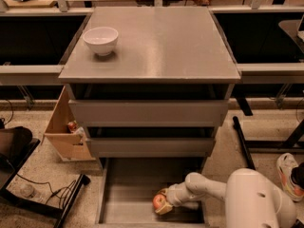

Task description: Pick apple from bottom drawer and place on counter

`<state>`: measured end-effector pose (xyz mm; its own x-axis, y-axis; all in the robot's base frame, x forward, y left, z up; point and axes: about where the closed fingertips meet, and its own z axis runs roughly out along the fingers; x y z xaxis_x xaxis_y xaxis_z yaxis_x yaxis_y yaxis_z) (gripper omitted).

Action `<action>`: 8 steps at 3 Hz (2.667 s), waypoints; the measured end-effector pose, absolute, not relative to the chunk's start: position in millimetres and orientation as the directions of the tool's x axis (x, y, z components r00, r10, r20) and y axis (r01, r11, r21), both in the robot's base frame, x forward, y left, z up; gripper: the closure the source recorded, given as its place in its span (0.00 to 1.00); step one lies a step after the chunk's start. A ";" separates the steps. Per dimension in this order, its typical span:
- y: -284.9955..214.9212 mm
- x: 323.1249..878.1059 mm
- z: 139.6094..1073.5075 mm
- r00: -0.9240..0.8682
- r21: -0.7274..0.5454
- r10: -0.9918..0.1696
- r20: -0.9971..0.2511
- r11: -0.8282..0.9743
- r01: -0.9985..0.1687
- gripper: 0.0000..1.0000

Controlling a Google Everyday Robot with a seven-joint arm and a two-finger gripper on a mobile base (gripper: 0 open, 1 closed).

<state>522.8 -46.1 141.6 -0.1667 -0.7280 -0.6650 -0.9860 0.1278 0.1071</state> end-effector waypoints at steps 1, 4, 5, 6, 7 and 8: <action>-81.3 542.6 199.4 -0.205 0.026 -0.761 -0.616 0.241 -0.970 1.00; -80.2 498.9 396.8 -0.357 0.011 -0.735 -0.577 0.430 -0.903 1.00; -75.5 430.6 463.0 -0.342 0.043 -0.740 -0.579 0.391 -0.919 1.00; -92.8 417.3 553.5 -0.334 -0.019 -0.718 -0.610 0.435 -0.900 1.00; -112.4 434.2 642.5 -0.338 -0.122 -0.677 -0.654 0.535 -0.836 1.00; -128.6 464.8 705.7 -0.374 -0.167 -0.621 -0.689 0.638 -0.752 1.00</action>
Offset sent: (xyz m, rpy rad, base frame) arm -0.1012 -0.0196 0.3946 -0.2944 -0.0937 -0.0821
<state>464.8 -128.6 705.7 -0.3743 -0.6209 -0.6887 -0.7516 0.6382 -0.1669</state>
